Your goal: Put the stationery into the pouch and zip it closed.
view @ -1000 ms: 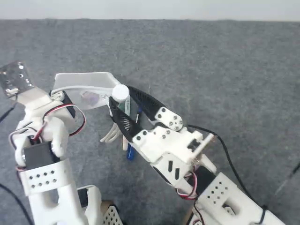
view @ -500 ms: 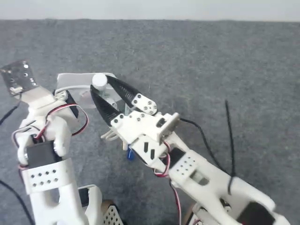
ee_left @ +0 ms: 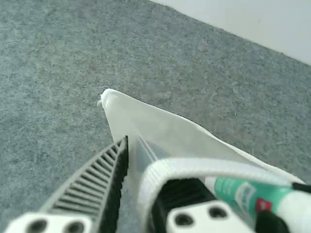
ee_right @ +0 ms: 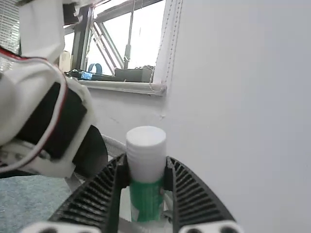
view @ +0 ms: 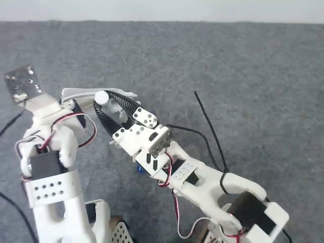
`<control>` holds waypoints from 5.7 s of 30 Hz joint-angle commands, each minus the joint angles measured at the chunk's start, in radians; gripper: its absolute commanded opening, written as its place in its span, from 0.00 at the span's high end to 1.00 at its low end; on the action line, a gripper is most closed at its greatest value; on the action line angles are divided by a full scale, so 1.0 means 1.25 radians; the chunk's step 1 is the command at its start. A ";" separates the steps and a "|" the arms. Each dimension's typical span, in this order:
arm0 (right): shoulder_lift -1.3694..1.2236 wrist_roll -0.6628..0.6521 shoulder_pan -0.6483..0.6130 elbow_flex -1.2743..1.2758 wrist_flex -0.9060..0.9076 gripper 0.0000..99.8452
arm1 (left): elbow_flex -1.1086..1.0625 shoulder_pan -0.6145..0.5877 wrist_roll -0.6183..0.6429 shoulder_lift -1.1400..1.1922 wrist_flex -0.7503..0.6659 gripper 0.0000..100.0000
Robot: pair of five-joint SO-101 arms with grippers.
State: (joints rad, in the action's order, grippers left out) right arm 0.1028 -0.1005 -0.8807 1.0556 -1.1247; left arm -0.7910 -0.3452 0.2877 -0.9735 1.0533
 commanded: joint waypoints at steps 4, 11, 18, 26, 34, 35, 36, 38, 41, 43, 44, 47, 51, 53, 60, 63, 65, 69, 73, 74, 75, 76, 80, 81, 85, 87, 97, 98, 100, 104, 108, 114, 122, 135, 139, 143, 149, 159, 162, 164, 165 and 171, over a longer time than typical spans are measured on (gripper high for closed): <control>-0.019 -0.017 0.015 -0.022 -0.003 0.96 | 0.023 0.005 0.009 -0.011 -0.029 0.99; -0.018 -0.018 0.009 0.010 -0.002 0.80 | 0.023 0.005 0.009 -0.011 -0.029 0.99; -0.018 -0.018 0.009 0.014 -0.002 0.85 | 0.023 0.004 0.009 -0.011 -0.029 0.99; 0.096 -0.018 -0.003 0.076 0.001 0.85 | 0.023 0.002 0.007 -0.011 -0.031 0.99; 0.353 0.059 -0.031 0.119 0.314 0.85 | 0.023 0.002 0.007 -0.011 -0.031 0.99; 0.371 0.079 -0.033 0.119 0.338 0.85 | 0.023 0.002 0.007 -0.011 -0.031 0.99; 0.391 0.091 -0.033 0.119 0.365 0.85 | 0.023 0.002 0.007 -0.011 -0.031 0.99; 0.428 0.096 -0.033 0.119 0.422 0.85 | 0.023 0.002 0.007 -0.011 -0.031 0.99; 0.489 0.097 -0.033 0.126 0.485 0.85 | 0.023 0.002 0.007 -0.011 -0.031 0.99; 0.541 0.097 -0.033 0.147 0.500 0.85 | 0.023 0.001 0.007 -0.011 -0.031 0.99; 0.569 0.097 -0.033 0.160 0.501 0.85 | 0.023 0.001 0.007 -0.011 -0.031 0.99; 0.660 0.093 -0.029 0.190 0.514 0.85 | 0.023 0.001 0.007 -0.011 -0.031 0.99; 0.779 0.098 -0.003 0.193 0.636 0.85 | 0.024 0.001 0.007 -0.011 -0.031 0.99; 0.825 0.098 0.017 0.193 0.687 0.85 | 0.024 0.001 0.007 -0.011 -0.031 0.99; 0.889 0.098 0.067 0.191 0.781 0.85 | 0.029 -0.021 0.010 -0.011 -0.031 0.99; 0.889 0.098 0.083 0.191 0.781 0.85 | 0.036 -0.074 0.014 -0.011 -0.041 0.99; 0.888 0.097 0.088 0.191 0.783 0.85 | 0.042 -0.106 0.032 -0.011 -0.043 0.99; 0.862 0.097 0.094 0.162 0.835 0.86 | 0.041 -0.129 0.045 -0.011 -0.054 0.99; 0.758 0.144 0.099 0.080 0.921 0.86 | 0.040 -0.129 0.047 -0.011 -0.056 0.99; 0.725 0.171 0.109 0.061 0.932 0.86 | 0.039 -0.130 0.047 -0.011 -0.055 0.99; 0.689 0.191 0.120 0.041 0.943 0.86 | 0.039 -0.130 0.047 -0.011 -0.054 0.99; 0.652 0.207 0.129 0.016 0.958 0.86 | 0.039 -0.130 0.047 -0.011 -0.054 0.99; 0.503 0.231 0.161 -0.092 1.046 0.86 | 0.037 -0.130 0.048 -0.011 -0.054 0.99; 0.467 0.241 0.161 -0.119 1.073 0.86 | 0.037 -0.130 0.048 -0.011 -0.054 0.99; 0.348 0.285 0.160 -0.212 1.159 0.86 | 0.037 -0.130 0.048 -0.011 -0.054 0.99; 0.299 0.311 0.163 -0.248 1.184 0.86 | 0.037 -0.130 0.048 -0.011 -0.054 0.99; 0.121 0.336 0.155 -0.341 1.231 0.86 | 0.036 -0.130 0.048 -0.011 -0.053 0.99; 0.104 0.336 0.155 -0.357 1.251 0.86 | 0.036 -0.130 0.048 -0.011 -0.053 0.99; 0.072 0.338 0.155 -0.394 1.297 0.86 | 0.036 -0.130 0.048 -0.011 -0.049 0.99; -0.007 0.396 0.160 -0.482 1.382 0.86 | 0.037 -0.129 0.048 -0.011 -0.043 0.99; -0.099 0.419 0.160 -0.568 1.455 0.85 | 0.037 -0.129 0.048 -0.011 -0.043 0.99; -0.226 0.431 0.169 -0.649 1.465 0.85 | 0.037 -0.128 0.048 -0.011 -0.043 0.99; -0.346 0.430 0.195 -0.756 1.523 0.86 | 0.037 -0.126 0.047 -0.011 -0.043 0.99; -0.506 0.366 0.201 -0.935 1.699 0.90 | 0.037 -0.126 0.047 -0.011 -0.043 0.99; -0.506 0.366 0.224 -0.997 1.774 0.98 | 0.037 -0.126 0.047 -0.011 -0.043 0.99; -0.506 0.366 0.242 -1.051 1.838 1.00 | 0.037 -0.126 0.047 -0.011 -0.043 0.99; -0.505 0.366 0.246 -1.119 1.920 0.99 | 0.037 -0.126 0.047 -0.011 -0.044 0.99; -0.489 0.367 0.241 -1.304 2.139 0.99 | 0.037 -0.125 0.047 -0.011 -0.044 0.99; -0.444 0.367 0.241 -1.333 2.204 0.99 | 0.037 -0.125 0.047 -0.011 -0.044 0.99; -0.403 0.367 0.241 -1.332 2.230 0.99 | 0.037 -0.125 0.047 -0.011 -0.044 0.99; -0.384 0.367 0.241 -1.332 2.243 0.99 | 0.037 -0.125 0.047 -0.011 -0.044 0.99; -0.268 0.367 0.241 -1.332 2.318 0.99 | 0.037 -0.124 0.047 -0.011 -0.044 0.99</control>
State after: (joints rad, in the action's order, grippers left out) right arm -0.3606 0.3690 -0.5861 -0.5493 1.7292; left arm -0.7910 -0.5002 0.3322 -0.9751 1.0226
